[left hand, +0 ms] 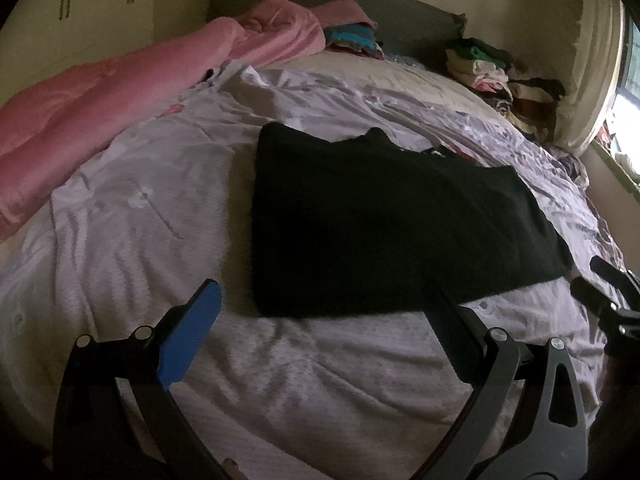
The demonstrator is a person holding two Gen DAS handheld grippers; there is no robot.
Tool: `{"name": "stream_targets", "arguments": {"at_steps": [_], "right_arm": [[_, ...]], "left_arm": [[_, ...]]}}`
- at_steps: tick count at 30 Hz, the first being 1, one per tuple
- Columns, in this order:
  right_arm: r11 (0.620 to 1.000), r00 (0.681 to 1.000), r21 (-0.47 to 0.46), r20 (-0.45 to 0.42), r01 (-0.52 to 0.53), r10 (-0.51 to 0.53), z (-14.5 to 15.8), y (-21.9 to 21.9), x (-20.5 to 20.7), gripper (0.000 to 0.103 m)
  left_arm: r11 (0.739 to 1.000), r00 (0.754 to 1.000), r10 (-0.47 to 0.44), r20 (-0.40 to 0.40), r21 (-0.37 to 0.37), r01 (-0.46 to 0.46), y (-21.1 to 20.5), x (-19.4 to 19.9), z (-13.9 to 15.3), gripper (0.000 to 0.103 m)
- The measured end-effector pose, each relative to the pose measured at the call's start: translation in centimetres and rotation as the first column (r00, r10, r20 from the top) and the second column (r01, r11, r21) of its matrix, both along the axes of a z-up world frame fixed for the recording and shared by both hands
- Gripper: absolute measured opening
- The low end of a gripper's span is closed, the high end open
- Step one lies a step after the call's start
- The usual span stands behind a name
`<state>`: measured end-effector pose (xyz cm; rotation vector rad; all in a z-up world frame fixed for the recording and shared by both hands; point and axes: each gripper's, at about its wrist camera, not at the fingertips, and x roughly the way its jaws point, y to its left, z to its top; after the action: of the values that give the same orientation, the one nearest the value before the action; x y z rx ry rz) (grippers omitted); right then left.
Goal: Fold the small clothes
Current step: 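Move the right gripper onto the black shirt's edge and close it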
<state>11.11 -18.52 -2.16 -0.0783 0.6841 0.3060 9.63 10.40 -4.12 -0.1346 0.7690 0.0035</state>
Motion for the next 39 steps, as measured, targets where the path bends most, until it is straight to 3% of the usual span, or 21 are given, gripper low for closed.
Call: {"name": "stream_targets", "arguments": {"at_steps": [18,39], "right_arm": [[0.975,0.982,-0.114,-0.009,-0.189,0.189,-1.4,8.6,0.2,0.096],[0.868,0.931,-0.356,-0.024,-0.348,0.363,-5.2,18.4,1.9,0.099]], "left_arm": [[0.988,0.989,0.146,0.000,-0.059,-0.146,6.0,0.8,0.4,0.094],[0.981,0.980,0.191,-0.051,-0.033,-0.192,7.5,4.6,-1.0,0.094]]}}
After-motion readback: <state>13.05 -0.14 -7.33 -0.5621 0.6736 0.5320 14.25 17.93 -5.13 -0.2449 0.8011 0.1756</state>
